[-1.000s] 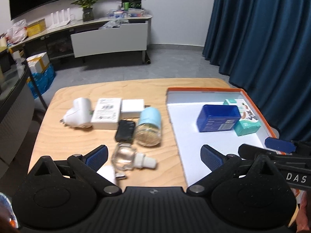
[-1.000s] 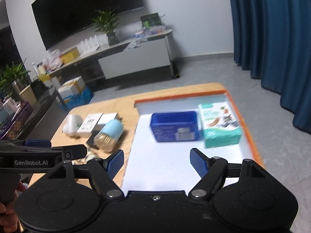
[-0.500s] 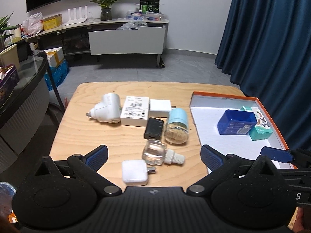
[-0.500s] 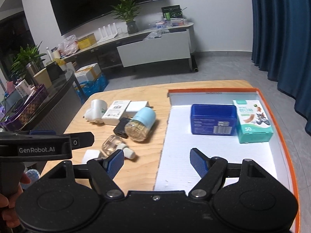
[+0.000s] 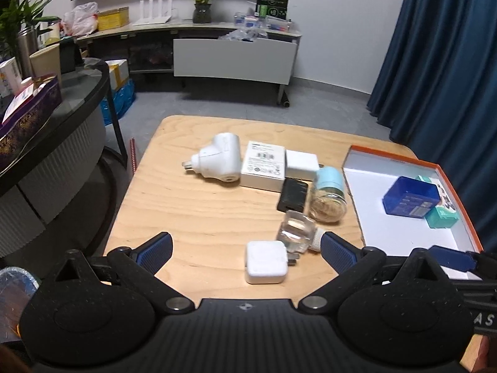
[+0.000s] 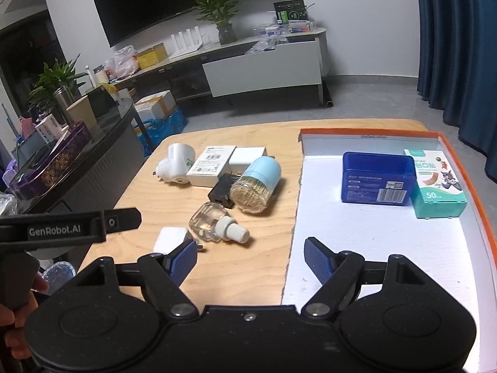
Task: Organize rigid objects
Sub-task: 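Move the left gripper to the white plug adapter while right moves to the toothpick jar, then grasp the white plug adapter with the left gripper while right grasps the blue-lidded toothpick jar, then carry the plug adapter and toothpick jar toward the tray with both grippers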
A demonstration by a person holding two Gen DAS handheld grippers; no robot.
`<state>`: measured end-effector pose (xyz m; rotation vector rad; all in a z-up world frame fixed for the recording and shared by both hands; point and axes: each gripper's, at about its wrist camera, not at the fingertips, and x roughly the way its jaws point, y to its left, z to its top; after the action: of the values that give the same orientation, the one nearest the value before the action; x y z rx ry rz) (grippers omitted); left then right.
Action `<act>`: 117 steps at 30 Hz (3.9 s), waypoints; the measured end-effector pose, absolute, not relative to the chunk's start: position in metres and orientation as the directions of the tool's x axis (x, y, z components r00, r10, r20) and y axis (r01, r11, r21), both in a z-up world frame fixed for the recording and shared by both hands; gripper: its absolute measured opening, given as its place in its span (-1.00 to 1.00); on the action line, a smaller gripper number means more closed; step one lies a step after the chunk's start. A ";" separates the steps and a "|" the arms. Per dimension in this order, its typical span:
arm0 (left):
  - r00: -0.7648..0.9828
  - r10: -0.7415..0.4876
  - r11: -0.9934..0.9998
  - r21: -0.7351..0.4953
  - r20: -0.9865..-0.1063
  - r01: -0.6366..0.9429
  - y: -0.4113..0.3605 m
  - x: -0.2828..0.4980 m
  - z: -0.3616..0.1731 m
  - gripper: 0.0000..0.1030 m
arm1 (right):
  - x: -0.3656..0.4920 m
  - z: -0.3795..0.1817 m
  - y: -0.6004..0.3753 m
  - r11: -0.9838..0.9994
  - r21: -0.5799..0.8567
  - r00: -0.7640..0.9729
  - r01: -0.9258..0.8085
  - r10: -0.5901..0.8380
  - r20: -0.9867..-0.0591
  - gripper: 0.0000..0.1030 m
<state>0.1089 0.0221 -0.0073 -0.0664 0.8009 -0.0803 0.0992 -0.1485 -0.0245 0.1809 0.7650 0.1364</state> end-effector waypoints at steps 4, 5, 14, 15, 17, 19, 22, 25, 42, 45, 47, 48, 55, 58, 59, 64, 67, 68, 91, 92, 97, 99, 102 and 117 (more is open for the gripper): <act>0.687 -0.096 0.995 -0.094 -0.720 0.041 0.025 0.112 -0.011 1.00 | 0.103 -0.031 -0.148 0.975 0.217 0.701 -0.047 0.187 -0.689 0.75; 0.683 -0.096 0.995 -0.092 -0.724 0.042 0.025 0.113 -0.012 1.00 | 0.103 -0.032 -0.149 0.975 0.219 0.701 -0.047 0.188 -0.688 0.75; 0.666 -0.092 0.995 -0.088 -0.740 0.039 0.027 0.116 -0.020 1.00 | 0.106 -0.041 -0.150 0.972 0.230 0.686 -0.046 0.198 -0.700 0.75; 0.664 -0.091 0.995 -0.088 -0.742 0.038 0.028 0.116 -0.021 1.00 | 0.106 -0.042 -0.149 0.972 0.229 0.684 -0.046 0.198 -0.703 0.75; 0.662 -0.089 0.996 -0.088 -0.745 0.035 0.030 0.117 -0.022 1.00 | 0.108 -0.043 -0.149 0.972 0.231 0.682 -0.048 0.201 -0.703 0.75; 0.659 -0.083 0.996 -0.085 -0.748 0.028 0.032 0.119 -0.024 1.00 | 0.108 -0.044 -0.149 0.972 0.231 0.682 -0.049 0.201 -0.703 0.75; 0.655 -0.073 0.997 -0.082 -0.752 0.017 0.036 0.124 -0.026 1.00 | 0.109 -0.045 -0.149 0.970 0.236 0.681 -0.052 0.207 -0.702 0.75; 0.654 -0.063 0.997 -0.075 -0.754 0.010 0.040 0.129 -0.028 1.00 | 0.112 -0.047 -0.147 0.971 0.235 0.678 -0.055 0.209 -0.705 0.75; 0.718 -0.056 0.998 -0.010 -0.694 0.068 0.063 0.211 -0.037 1.00 | 0.130 -0.048 -0.150 0.970 0.241 0.687 -0.046 0.206 -0.697 0.75; 0.710 -0.070 0.994 0.015 -0.701 0.113 0.061 0.229 -0.048 1.00 | 0.134 -0.047 -0.153 0.969 0.245 0.692 -0.038 0.202 -0.693 0.75; 0.705 -0.078 0.993 0.009 -0.705 0.119 0.062 0.240 -0.054 1.00 | 0.137 -0.047 -0.156 0.968 0.249 0.699 -0.033 0.200 -0.687 0.75; 0.703 -0.082 0.993 0.003 -0.706 0.119 0.062 0.245 -0.057 1.00 | 0.139 -0.047 -0.157 0.968 0.250 0.700 -0.029 0.198 -0.686 0.75; 0.710 -0.137 0.988 -0.039 -0.691 0.152 0.064 0.263 -0.069 1.00 | 0.152 -0.050 -0.160 0.969 0.246 0.699 -0.025 0.193 -0.688 0.75; 0.705 -0.154 0.985 -0.052 -0.692 0.164 0.067 0.268 -0.071 1.00 | 0.159 -0.052 -0.159 0.969 0.244 0.696 -0.030 0.196 -0.691 0.75; 0.694 -0.151 0.984 -0.041 -0.704 0.173 0.066 0.269 -0.073 1.00 | 0.162 -0.053 -0.159 0.970 0.243 0.695 -0.029 0.194 -0.692 0.75; 0.701 -0.144 0.976 0.016 -0.698 0.216 0.063 0.263 -0.082 0.89 | 0.169 -0.055 -0.157 0.968 0.250 0.694 -0.032 0.201 -0.692 0.75; 0.714 -0.157 0.974 0.012 -0.682 0.225 0.061 0.262 -0.078 0.48 | 0.176 -0.056 -0.156 0.967 0.251 0.694 -0.033 0.203 -0.691 0.75; 0.718 -0.161 0.971 0.020 -0.677 0.237 0.059 0.261 -0.077 0.42 | 0.178 -0.056 -0.155 0.967 0.251 0.693 -0.034 0.204 -0.691 0.75; 0.730 -0.196 0.977 -0.066 -0.655 0.203 0.052 0.198 -0.045 0.42 | 0.246 -0.078 -0.143 0.953 0.302 0.638 0.039 0.209 -0.741 0.11; 0.731 -0.199 0.977 -0.070 -0.652 0.203 0.051 0.195 -0.044 0.42 | 0.240 -0.076 -0.144 0.955 0.294 0.647 0.036 0.202 -0.735 0.11; 0.738 -0.202 0.977 -0.083 -0.643 0.196 0.048 0.176 -0.035 0.42 | 0.211 -0.059 -0.145 0.961 0.278 0.680 0.006 0.200 -0.706 0.11; 0.746 -0.203 0.977 -0.085 -0.635 0.194 0.045 0.167 -0.030 0.42 | 0.195 -0.051 -0.145 0.961 0.277 0.695 -0.004 0.202 -0.690 0.11; 0.750 -0.207 0.977 -0.093 -0.628 0.192 0.041 0.155 -0.024 0.42 | 0.172 -0.042 -0.148 0.954 0.299 0.709 -0.004 0.214 -0.672 0.11; 0.771 -0.198 0.980 -0.108 -0.605 0.168 0.037 0.095 -0.008 0.42 | 0.079 -0.024 -0.161 0.961 0.277 0.744 0.006 0.181 -0.643 0.12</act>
<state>0.0946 0.0374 -0.0076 -0.0483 0.6616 -0.1984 0.0791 -0.1608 -0.0244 0.2697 0.7274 0.0972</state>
